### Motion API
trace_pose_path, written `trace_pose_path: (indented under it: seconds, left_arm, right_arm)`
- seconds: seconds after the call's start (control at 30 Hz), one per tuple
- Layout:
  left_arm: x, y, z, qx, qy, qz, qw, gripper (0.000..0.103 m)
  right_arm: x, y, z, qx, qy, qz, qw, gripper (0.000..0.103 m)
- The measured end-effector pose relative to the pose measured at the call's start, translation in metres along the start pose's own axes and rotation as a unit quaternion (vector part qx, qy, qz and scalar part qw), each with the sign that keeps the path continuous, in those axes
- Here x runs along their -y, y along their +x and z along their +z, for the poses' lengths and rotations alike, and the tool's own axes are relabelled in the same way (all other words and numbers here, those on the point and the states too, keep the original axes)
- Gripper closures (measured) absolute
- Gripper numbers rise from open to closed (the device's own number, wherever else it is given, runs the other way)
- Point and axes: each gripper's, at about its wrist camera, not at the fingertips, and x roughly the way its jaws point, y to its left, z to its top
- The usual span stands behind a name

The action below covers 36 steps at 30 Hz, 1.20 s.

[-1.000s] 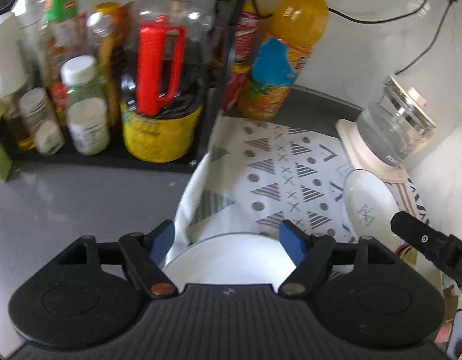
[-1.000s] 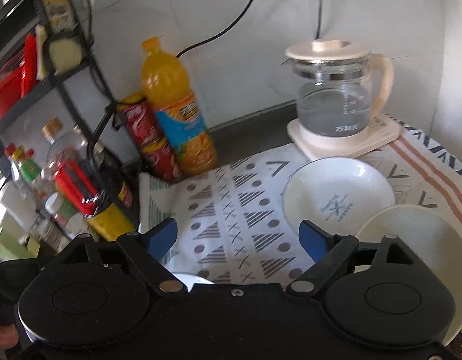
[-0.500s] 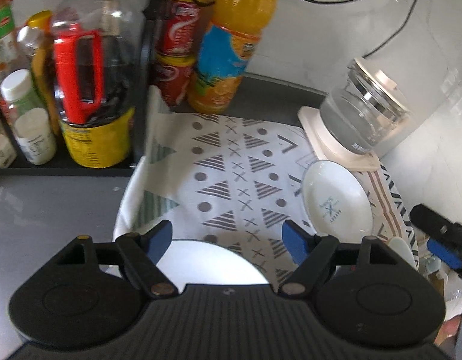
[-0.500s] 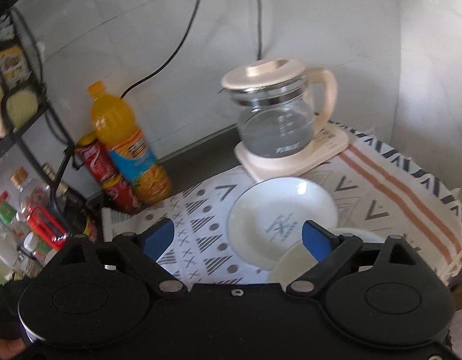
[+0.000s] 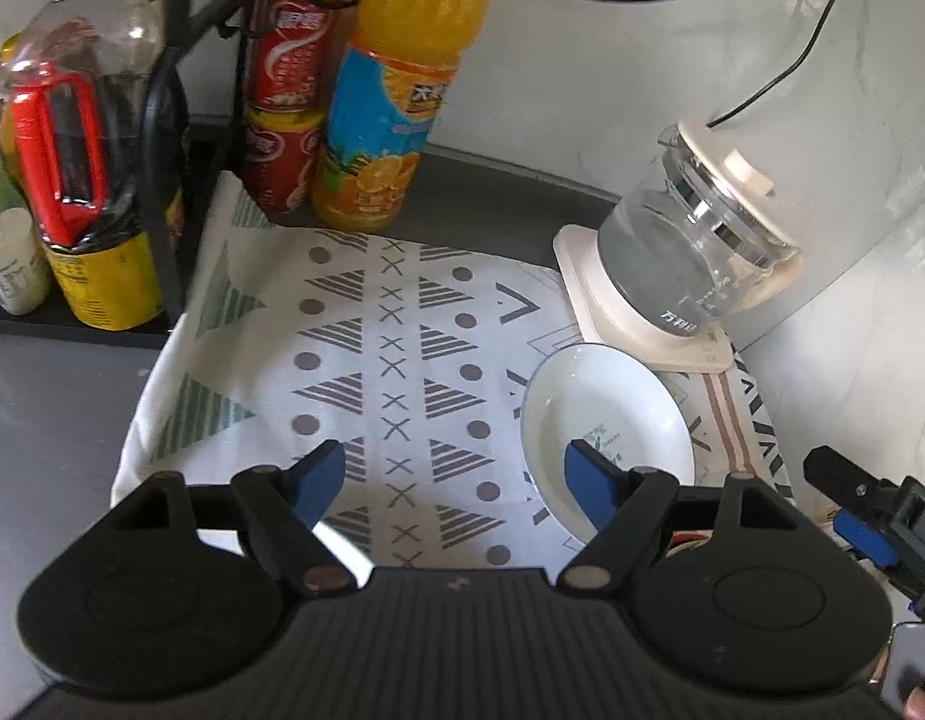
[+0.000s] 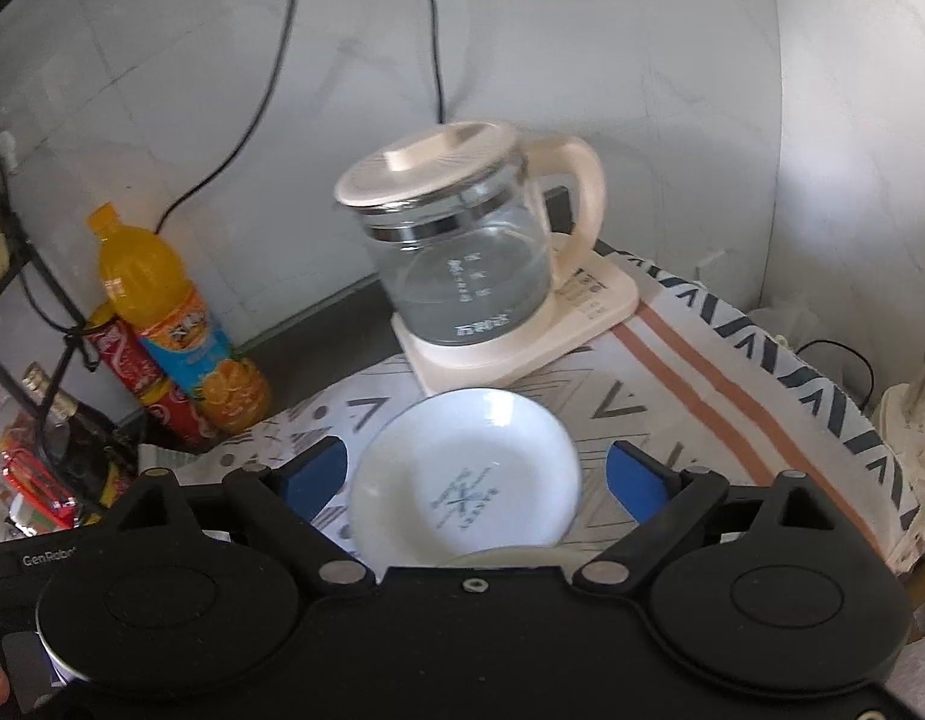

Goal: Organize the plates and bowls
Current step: 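Move both tools to the BAKERY plate beside the kettle, then close both tools on the rim of the BAKERY plate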

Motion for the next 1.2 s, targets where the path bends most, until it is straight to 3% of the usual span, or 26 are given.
trace_pose_path:
  seconds: [0.3, 0.57, 0.77, 0.93, 1.2]
  left_arm:
    - [0.031, 0.027, -0.004, 0.001, -0.011, 0.006, 0.9999, 0.025]
    - [0.042, 0.054, -0.014, -0.018, -0.029, 0.008, 0.9994, 0.028]
    - [0.041, 0.073, -0.021, -0.029, -0.049, 0.006, 0.9984, 0.040]
    - [0.039, 0.093, -0.028, -0.051, -0.061, 0.010, 0.9968, 0.059]
    - [0.035, 0.111, -0.029, -0.065, -0.082, 0.019, 0.9943, 0.070]
  right_arm:
    - [0.036, 0.027, 0.009, -0.036, -0.011, 0.007, 0.999, 0.013]
    - [0.057, 0.065, 0.010, -0.096, -0.007, 0.028, 0.995, 0.032]
    - [0.060, 0.095, 0.014, -0.140, -0.019, 0.046, 0.989, 0.040]
    - [0.064, 0.118, 0.014, -0.173, -0.033, 0.053, 0.983, 0.049]
    - [0.069, 0.155, 0.010, -0.230, -0.045, 0.071, 0.970, 0.067]
